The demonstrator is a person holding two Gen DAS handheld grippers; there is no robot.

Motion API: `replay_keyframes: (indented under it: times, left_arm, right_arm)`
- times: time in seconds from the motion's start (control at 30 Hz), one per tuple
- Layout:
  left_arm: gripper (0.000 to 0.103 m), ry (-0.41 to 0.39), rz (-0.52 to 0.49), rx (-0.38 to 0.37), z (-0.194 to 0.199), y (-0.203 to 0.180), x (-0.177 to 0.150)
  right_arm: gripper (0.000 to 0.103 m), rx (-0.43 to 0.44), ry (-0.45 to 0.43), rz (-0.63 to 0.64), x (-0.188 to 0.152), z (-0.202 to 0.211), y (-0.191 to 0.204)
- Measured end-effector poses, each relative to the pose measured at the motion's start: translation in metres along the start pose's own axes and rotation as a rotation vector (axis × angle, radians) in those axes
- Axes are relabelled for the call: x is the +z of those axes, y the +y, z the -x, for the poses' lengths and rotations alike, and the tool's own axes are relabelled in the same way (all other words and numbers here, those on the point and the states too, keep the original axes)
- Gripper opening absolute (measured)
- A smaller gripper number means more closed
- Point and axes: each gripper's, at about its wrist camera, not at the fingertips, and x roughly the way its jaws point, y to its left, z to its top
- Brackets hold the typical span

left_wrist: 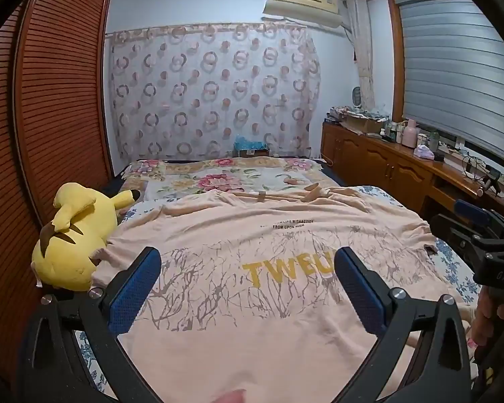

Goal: Fold small clothes

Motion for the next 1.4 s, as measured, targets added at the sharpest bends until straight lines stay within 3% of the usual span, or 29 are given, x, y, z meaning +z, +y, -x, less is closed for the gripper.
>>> replay_keyframes:
  times: [1.4]
  left_arm:
    - [0.103, -0.024, 0.025, 0.018, 0.005, 0.017, 0.000]
  right_arm:
    - [0.103, 0.003, -0.005, -0.010, 0.000, 0.002, 0.001]
